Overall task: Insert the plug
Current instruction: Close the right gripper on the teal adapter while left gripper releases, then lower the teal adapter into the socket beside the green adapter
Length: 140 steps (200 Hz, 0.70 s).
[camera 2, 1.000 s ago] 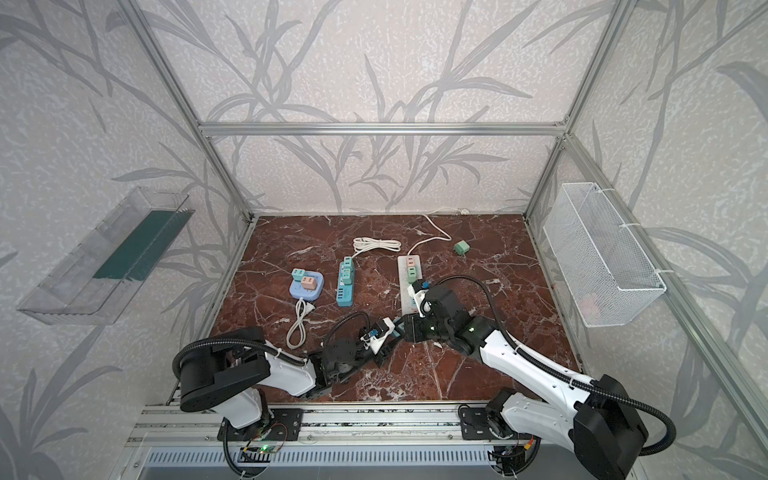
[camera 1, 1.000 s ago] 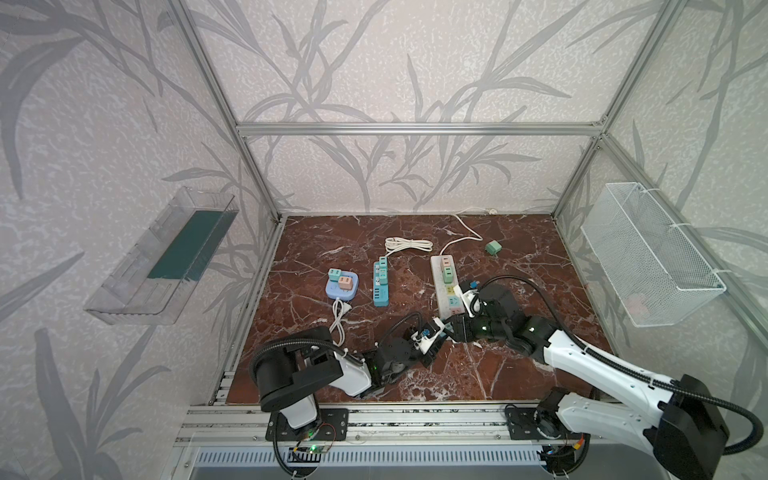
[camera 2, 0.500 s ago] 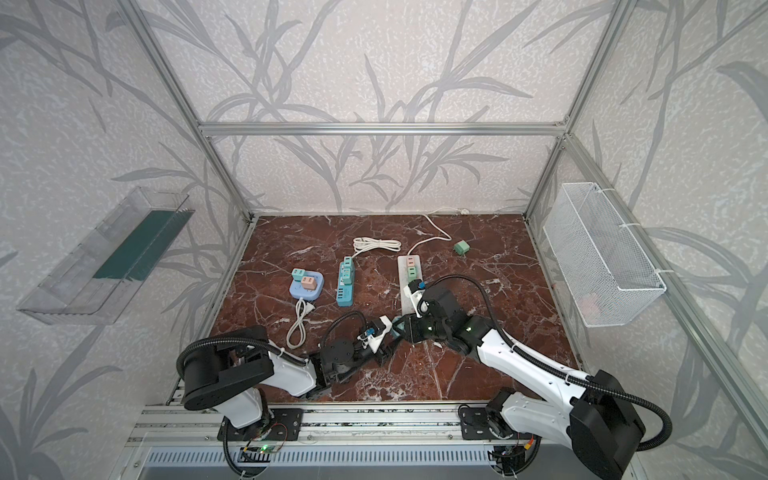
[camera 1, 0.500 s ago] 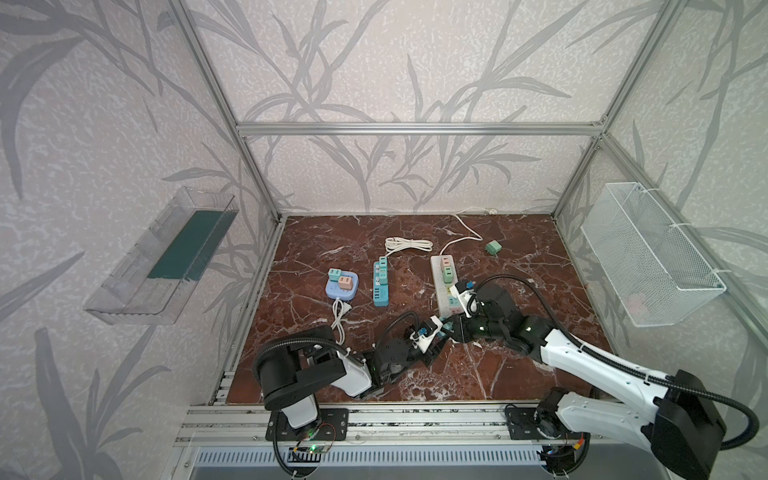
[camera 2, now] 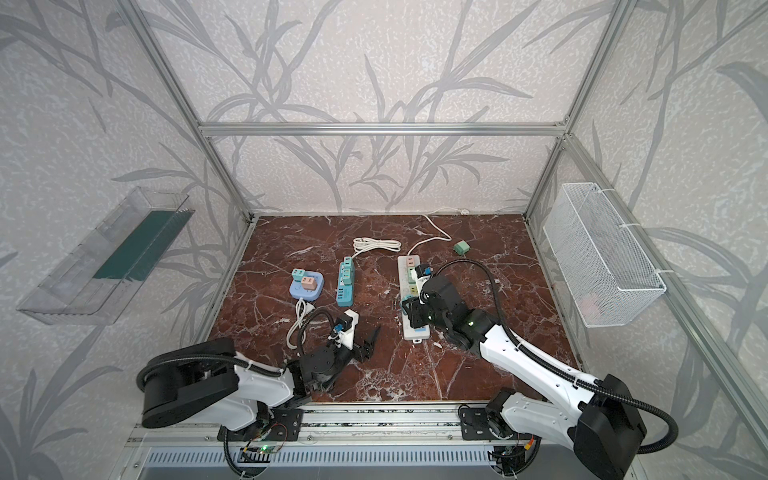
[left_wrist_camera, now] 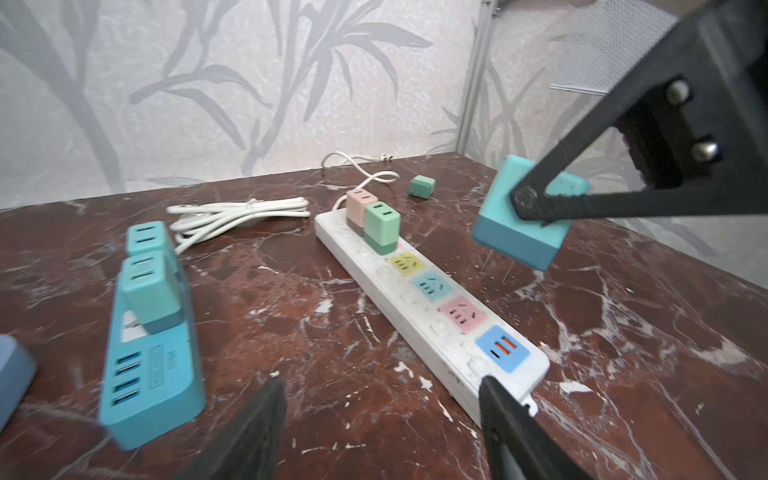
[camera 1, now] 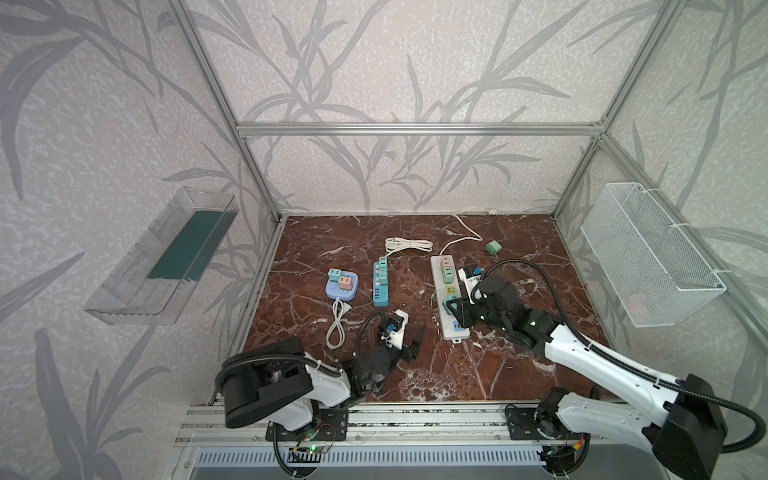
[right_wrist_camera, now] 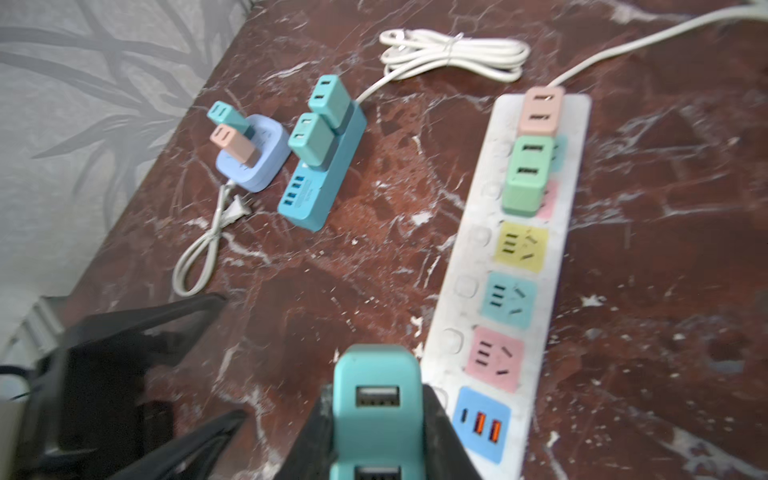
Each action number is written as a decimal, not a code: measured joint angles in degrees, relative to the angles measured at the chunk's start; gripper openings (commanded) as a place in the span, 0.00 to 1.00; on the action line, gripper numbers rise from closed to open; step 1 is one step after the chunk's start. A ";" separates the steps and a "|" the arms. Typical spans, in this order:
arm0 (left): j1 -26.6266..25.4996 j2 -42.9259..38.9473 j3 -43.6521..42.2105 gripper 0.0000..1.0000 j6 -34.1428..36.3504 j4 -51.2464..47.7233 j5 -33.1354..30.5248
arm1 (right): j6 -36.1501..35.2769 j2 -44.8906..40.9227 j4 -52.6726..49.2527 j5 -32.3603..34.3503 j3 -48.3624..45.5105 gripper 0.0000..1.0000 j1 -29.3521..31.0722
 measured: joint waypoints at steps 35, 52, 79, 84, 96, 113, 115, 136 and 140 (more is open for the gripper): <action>0.42 -12.76 8.22 0.77 -8.48 -28.61 -7.78 | -4.13 6.97 2.60 6.34 0.26 0.00 -1.03; 0.61 -15.45 8.13 0.77 -10.03 -33.70 -9.44 | -4.96 10.40 4.02 8.00 0.76 0.00 -2.01; 0.76 -17.62 5.66 0.77 -11.58 -38.84 -10.73 | -5.53 15.61 6.54 9.57 2.91 0.00 -3.56; 0.76 -17.92 5.18 0.77 -11.69 -39.52 -10.93 | -5.57 16.39 7.10 9.70 3.26 0.00 -3.85; 0.79 -18.73 4.55 0.78 -11.96 -41.11 -11.21 | -5.57 18.25 8.24 10.08 4.26 0.00 -4.46; 0.87 -20.09 3.96 0.78 -12.02 -42.47 -11.78 | -5.55 20.46 9.51 10.71 5.51 0.00 -5.11; 0.92 -20.31 3.91 0.78 -12.02 -42.56 -11.82 | -5.55 20.76 9.66 10.75 5.62 0.00 -5.18; 1.16 -22.62 3.06 0.78 -11.89 -43.01 -12.11 | -5.44 22.77 10.47 11.32 6.58 0.00 -5.51; 1.20 -23.10 2.86 0.78 -11.87 -43.06 -12.15 | -5.38 23.10 10.69 11.43 6.71 0.00 -5.55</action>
